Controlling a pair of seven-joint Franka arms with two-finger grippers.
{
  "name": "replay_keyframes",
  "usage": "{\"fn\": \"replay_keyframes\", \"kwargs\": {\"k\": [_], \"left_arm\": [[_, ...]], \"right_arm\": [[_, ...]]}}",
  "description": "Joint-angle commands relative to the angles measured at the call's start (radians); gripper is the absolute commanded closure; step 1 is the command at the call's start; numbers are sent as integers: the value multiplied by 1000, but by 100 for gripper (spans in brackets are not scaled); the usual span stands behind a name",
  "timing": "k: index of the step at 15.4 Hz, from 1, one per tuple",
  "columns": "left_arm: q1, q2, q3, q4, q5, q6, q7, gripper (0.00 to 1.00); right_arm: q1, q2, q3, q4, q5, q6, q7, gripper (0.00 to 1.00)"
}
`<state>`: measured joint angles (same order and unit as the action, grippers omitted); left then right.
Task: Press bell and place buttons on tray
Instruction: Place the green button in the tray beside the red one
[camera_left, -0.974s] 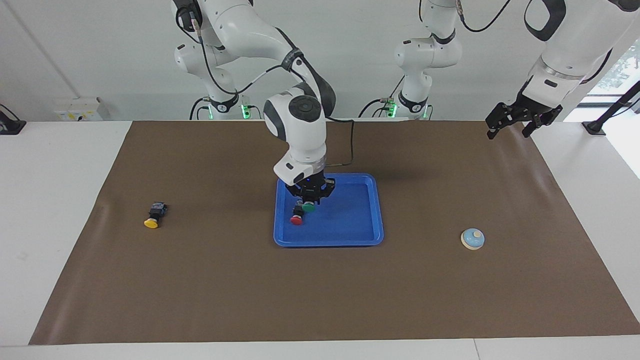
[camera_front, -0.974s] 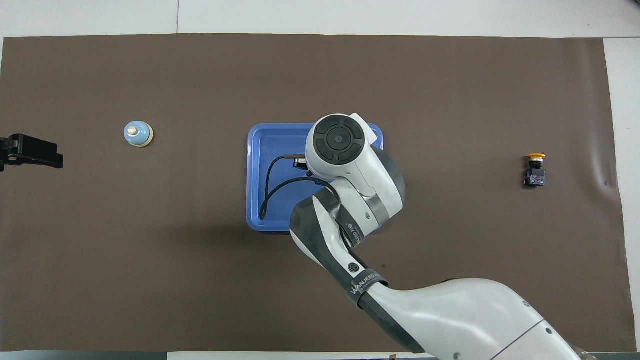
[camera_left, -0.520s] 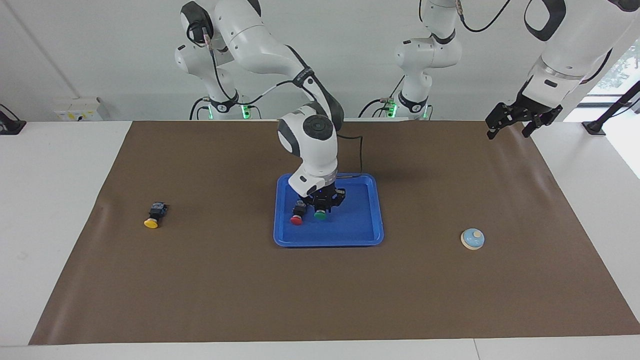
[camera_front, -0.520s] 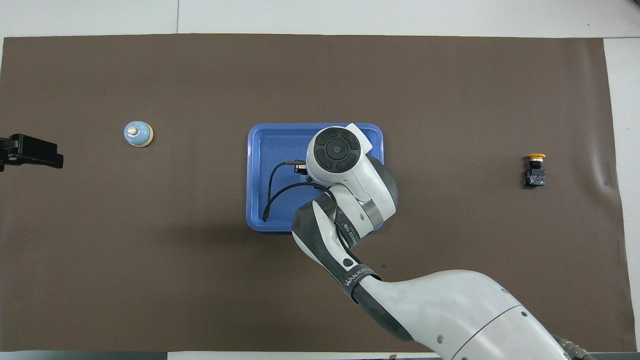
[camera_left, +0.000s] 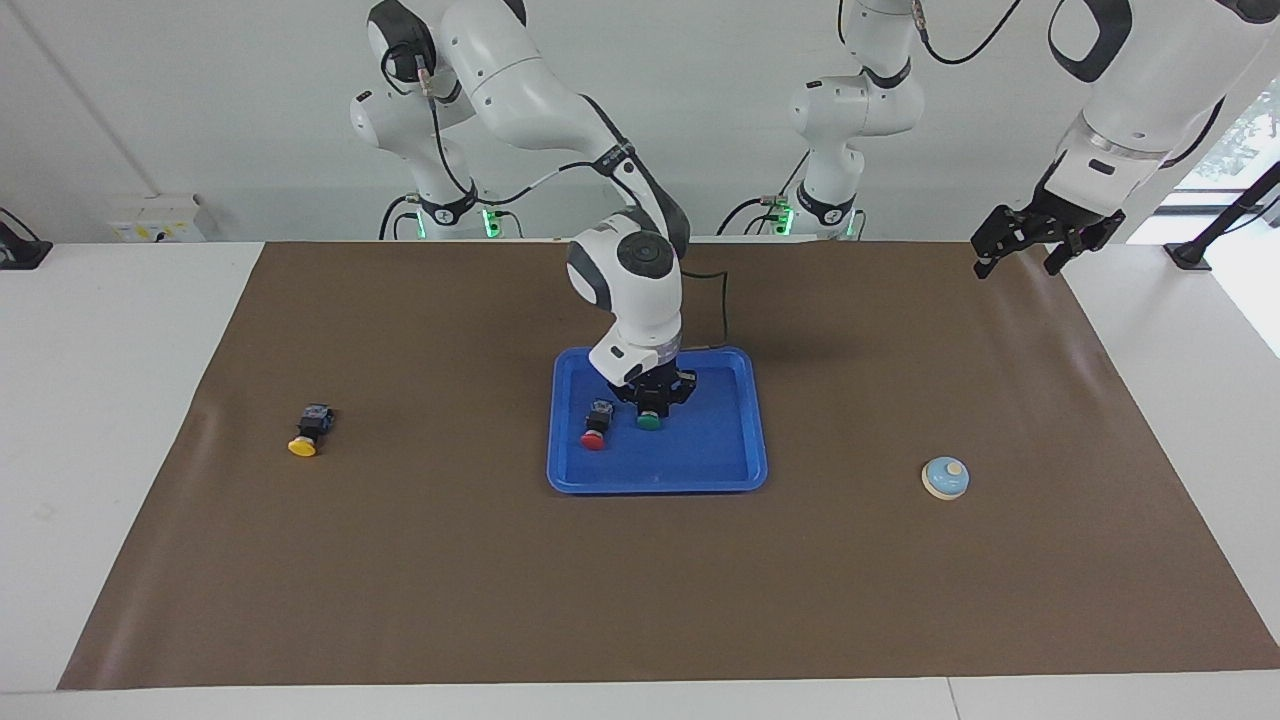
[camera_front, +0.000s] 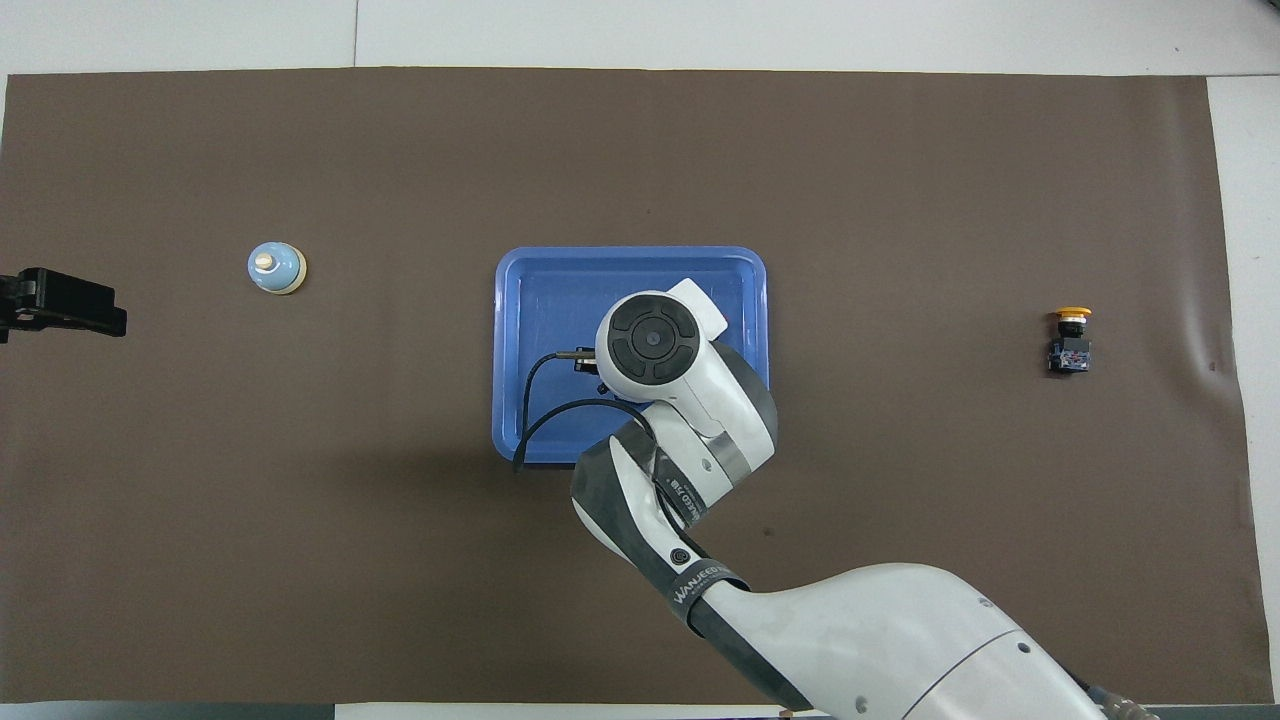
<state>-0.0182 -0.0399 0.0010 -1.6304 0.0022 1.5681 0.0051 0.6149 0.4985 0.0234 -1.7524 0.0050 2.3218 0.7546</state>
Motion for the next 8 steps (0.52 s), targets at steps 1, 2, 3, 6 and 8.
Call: {"fn": "replay_keyframes", "kwargs": {"k": [1, 2, 3, 6, 8], "left_arm": [[3, -15, 1, -17, -11, -10, -2, 0], [3, -15, 1, -16, -11, -10, -2, 0], [3, -15, 1, -16, -11, -10, -2, 0], [3, -15, 1, -16, -11, -10, -2, 0], [3, -15, 1, -16, -11, -10, -2, 0]], "right_arm": [[6, -26, -2, -23, 12, -7, 26, 0], [6, -26, -2, -9, 13, -30, 38, 0], [5, -25, -2, 14, 12, -59, 55, 0], [-10, -38, -16, 74, 10, -162, 61, 0], [-64, -84, -20, 82, 6, -196, 49, 0]]}}
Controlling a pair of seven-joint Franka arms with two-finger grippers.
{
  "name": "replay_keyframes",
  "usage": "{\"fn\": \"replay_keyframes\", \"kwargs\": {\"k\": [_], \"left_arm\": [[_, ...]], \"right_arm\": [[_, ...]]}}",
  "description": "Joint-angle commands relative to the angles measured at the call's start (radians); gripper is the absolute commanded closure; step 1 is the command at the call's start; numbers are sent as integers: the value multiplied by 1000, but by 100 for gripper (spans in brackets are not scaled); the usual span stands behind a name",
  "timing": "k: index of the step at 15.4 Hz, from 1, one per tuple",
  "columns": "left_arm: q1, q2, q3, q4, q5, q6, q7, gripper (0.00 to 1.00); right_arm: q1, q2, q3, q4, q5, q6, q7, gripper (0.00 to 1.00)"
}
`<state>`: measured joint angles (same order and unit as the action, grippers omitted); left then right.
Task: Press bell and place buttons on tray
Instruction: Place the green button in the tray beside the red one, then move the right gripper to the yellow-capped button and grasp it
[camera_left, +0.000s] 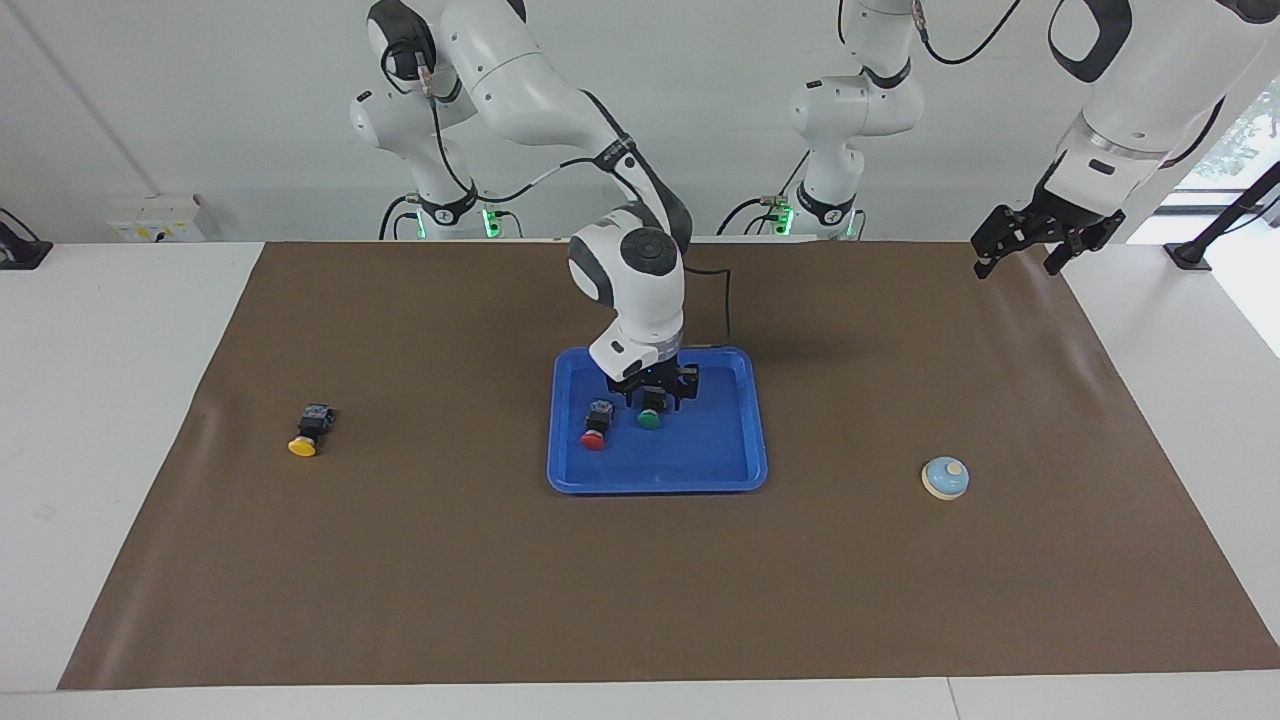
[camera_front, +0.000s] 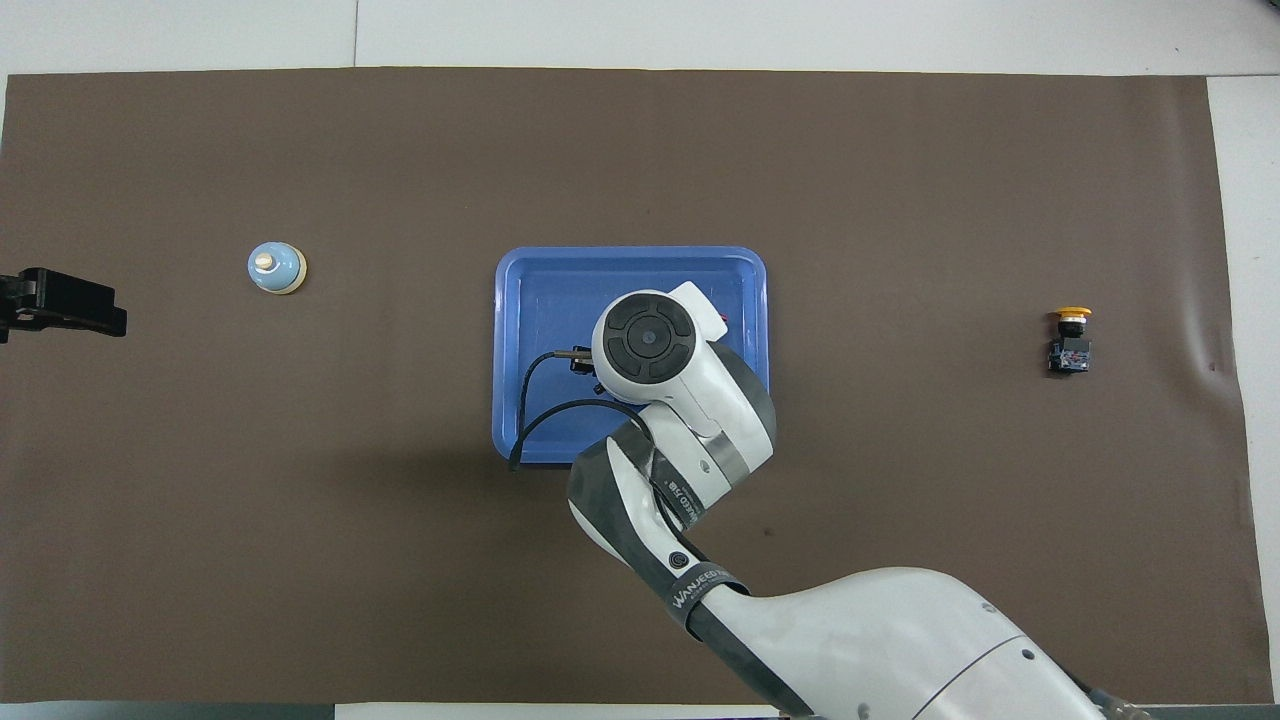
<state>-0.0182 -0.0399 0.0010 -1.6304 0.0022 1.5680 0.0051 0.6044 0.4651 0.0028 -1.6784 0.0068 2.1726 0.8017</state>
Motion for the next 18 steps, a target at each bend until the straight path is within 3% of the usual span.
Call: {"fn": "replay_keyframes", "kwargs": {"k": [1, 7, 11, 15, 18], "left_arm": [[3, -15, 1, -16, -11, -10, -2, 0], [3, -15, 1, -16, -11, -10, -2, 0], [3, -15, 1, -16, -11, -10, -2, 0], [3, -15, 1, -16, -11, -10, -2, 0], [3, -15, 2, -16, -11, -10, -2, 0]], "right_arm": [[-90, -81, 2, 5, 2, -65, -2, 0], [-300, -210, 0, -15, -7, -249, -284, 0], [-487, -226, -1, -34, -36, -267, -516, 0], [-646, -244, -1, -112, -50, -232, -683, 0], [-744, -282, 0, -240, -68, -92, -751, 0]]}}
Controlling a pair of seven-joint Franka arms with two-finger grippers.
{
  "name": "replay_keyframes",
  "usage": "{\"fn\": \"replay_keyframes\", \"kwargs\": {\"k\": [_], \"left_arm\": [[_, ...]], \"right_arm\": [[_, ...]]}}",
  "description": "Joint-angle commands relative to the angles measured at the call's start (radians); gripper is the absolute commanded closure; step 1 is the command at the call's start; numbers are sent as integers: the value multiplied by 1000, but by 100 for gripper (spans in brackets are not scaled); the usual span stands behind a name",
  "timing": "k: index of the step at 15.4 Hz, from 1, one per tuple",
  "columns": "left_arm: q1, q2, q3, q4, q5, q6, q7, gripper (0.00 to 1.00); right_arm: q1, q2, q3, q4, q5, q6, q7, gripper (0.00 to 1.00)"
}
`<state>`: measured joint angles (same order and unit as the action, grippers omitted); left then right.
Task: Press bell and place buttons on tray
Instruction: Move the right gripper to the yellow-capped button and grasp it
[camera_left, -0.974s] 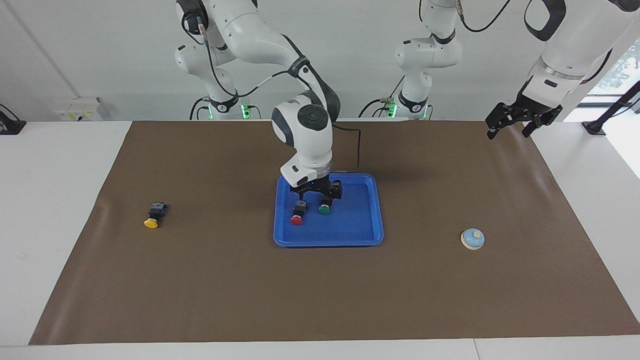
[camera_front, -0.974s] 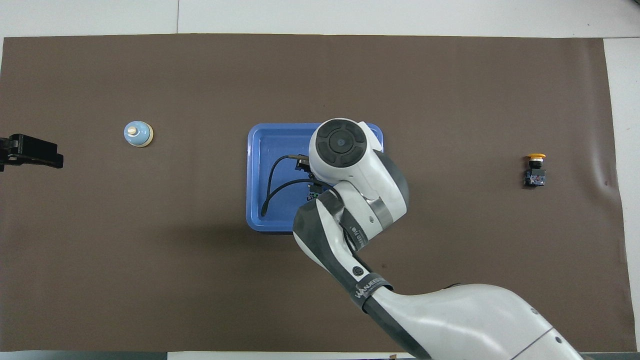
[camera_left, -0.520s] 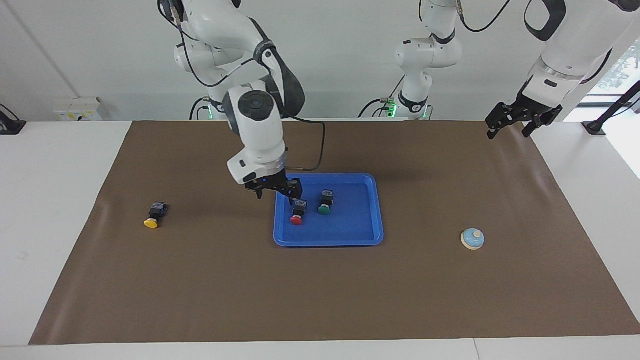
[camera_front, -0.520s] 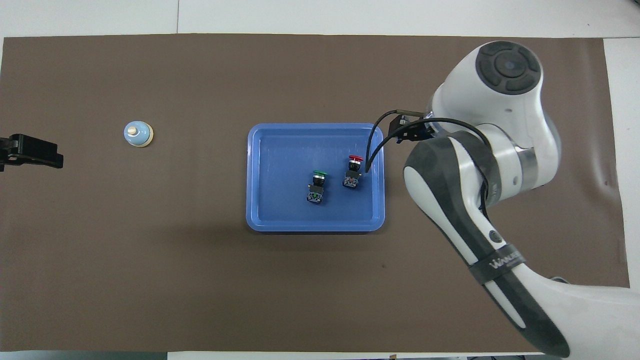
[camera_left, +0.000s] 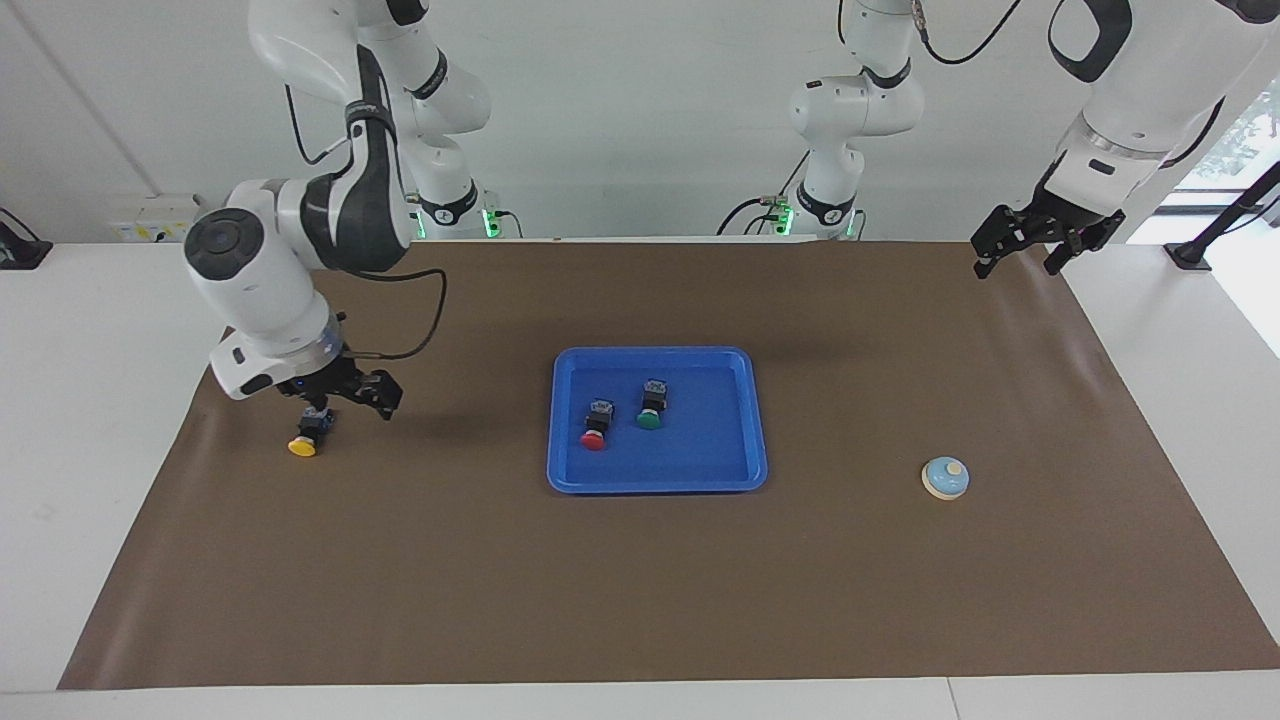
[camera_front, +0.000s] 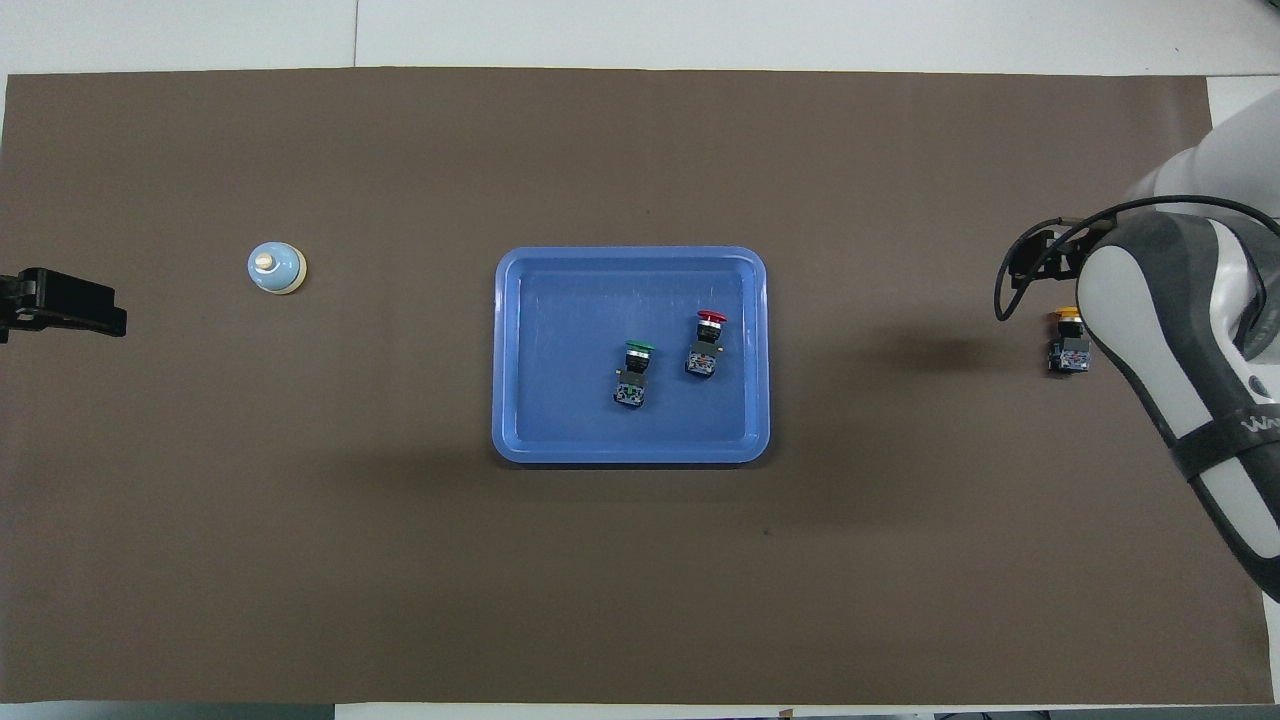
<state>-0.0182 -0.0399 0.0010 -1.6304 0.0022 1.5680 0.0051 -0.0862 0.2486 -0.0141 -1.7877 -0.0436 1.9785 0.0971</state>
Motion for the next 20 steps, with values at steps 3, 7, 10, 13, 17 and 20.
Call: {"fn": "replay_keyframes", "kwargs": {"k": [3, 7, 10, 13, 17, 20], "left_arm": [[3, -15, 0, -16, -11, -10, -2, 0], [3, -15, 2, -16, -11, -10, -2, 0], [3, -15, 0, -17, -11, -10, -2, 0], [3, -15, 0, -16, -11, -10, -2, 0], [3, -15, 0, -16, -11, -10, -2, 0], [3, -15, 0, -16, -11, -10, -2, 0]], "right_arm": [[-105, -100, 17, -293, -16, 299, -93, 0], [-110, -69, 17, -323, -16, 376, -85, 0], [-118, -35, 19, -349, -15, 456, -86, 0], [-135, -26, 17, -374, -15, 483, -91, 0], [-147, -5, 19, -374, -15, 493, -94, 0], [-147, -5, 19, -375, -15, 491, -96, 62]]}}
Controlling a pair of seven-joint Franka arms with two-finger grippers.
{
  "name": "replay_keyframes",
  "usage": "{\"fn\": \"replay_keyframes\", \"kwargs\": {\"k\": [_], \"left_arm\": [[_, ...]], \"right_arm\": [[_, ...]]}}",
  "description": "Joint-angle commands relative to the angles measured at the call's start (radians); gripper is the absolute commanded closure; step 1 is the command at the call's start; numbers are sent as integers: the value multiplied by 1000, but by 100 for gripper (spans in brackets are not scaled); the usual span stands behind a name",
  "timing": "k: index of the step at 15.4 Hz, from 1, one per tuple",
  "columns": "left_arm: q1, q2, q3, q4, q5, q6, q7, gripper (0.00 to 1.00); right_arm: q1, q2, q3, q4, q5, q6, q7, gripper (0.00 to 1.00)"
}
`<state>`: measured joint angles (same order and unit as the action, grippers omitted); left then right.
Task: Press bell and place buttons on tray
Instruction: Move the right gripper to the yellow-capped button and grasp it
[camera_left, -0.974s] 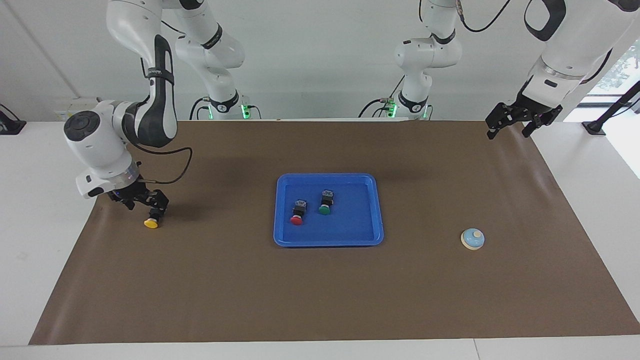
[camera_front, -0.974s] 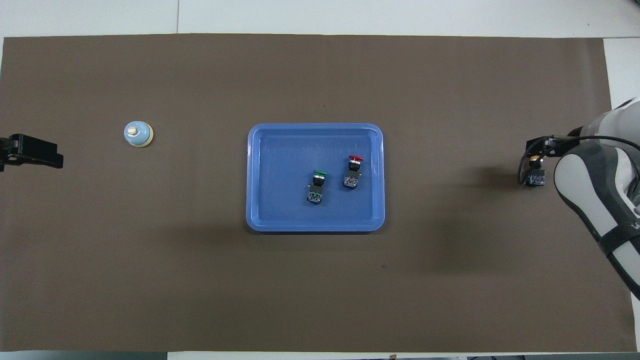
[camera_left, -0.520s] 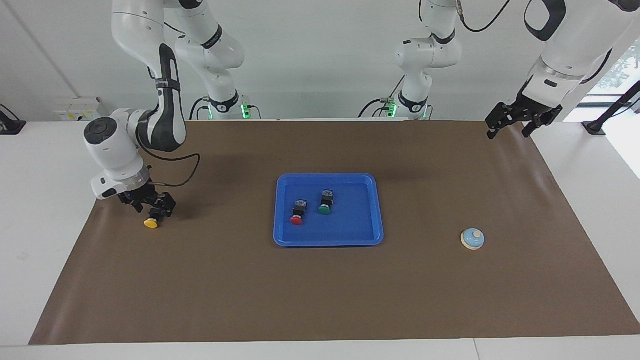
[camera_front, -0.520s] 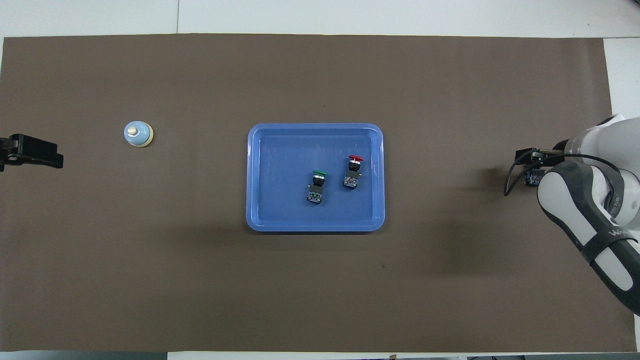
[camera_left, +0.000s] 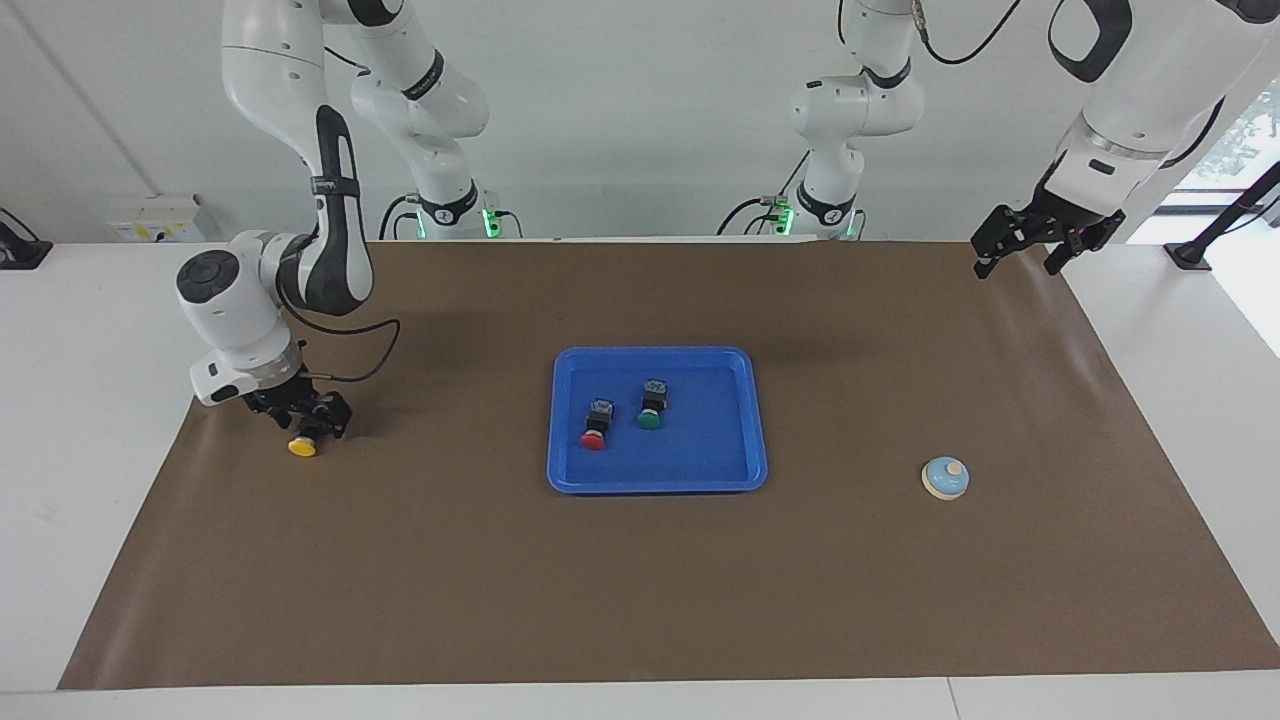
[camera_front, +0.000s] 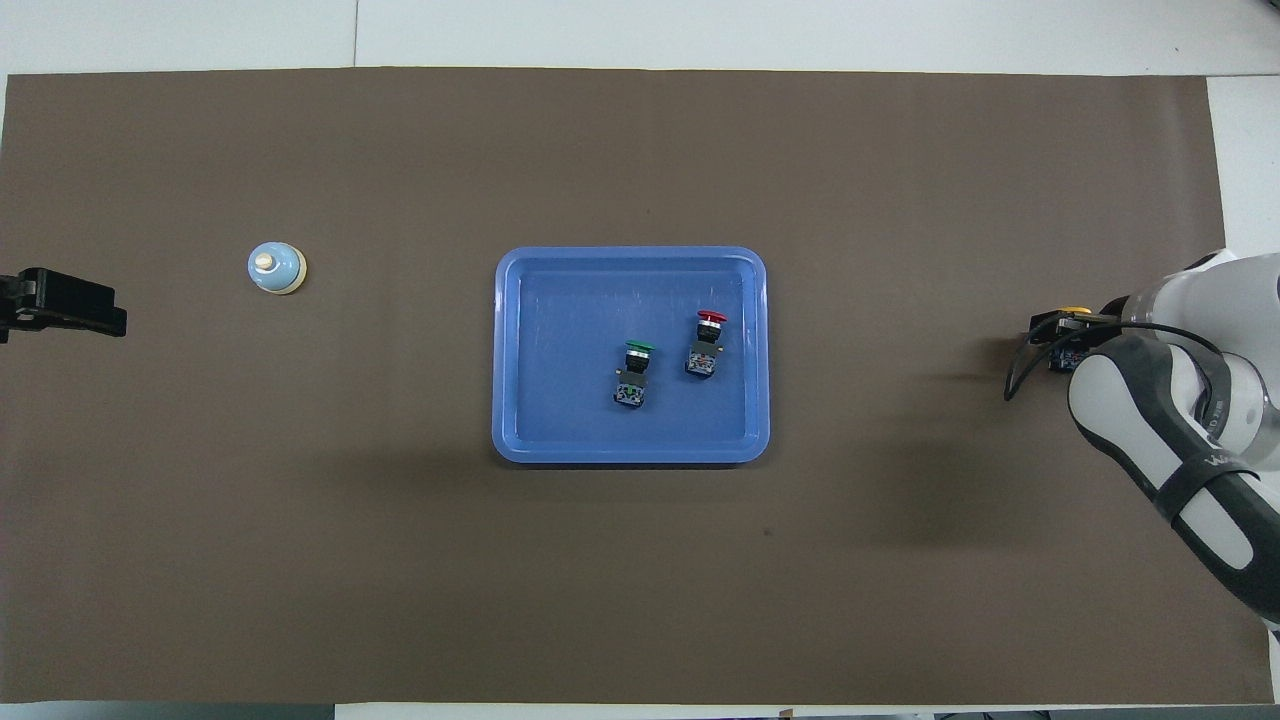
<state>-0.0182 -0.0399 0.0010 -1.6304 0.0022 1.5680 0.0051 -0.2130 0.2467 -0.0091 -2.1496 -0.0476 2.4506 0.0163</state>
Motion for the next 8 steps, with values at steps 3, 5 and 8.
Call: {"fn": "replay_keyframes", "kwargs": {"k": [3, 5, 8], "left_arm": [[3, -15, 1, -16, -11, -10, -2, 0], [3, -15, 1, -16, -11, -10, -2, 0], [3, -15, 1, -16, -11, -10, -2, 0]], "right_arm": [[-20, -4, 15, -13, -11, 8, -48, 100], [-19, -4, 15, -12, -11, 4, -50, 100], [-2, -15, 26, 17, -11, -37, -44, 100]]}}
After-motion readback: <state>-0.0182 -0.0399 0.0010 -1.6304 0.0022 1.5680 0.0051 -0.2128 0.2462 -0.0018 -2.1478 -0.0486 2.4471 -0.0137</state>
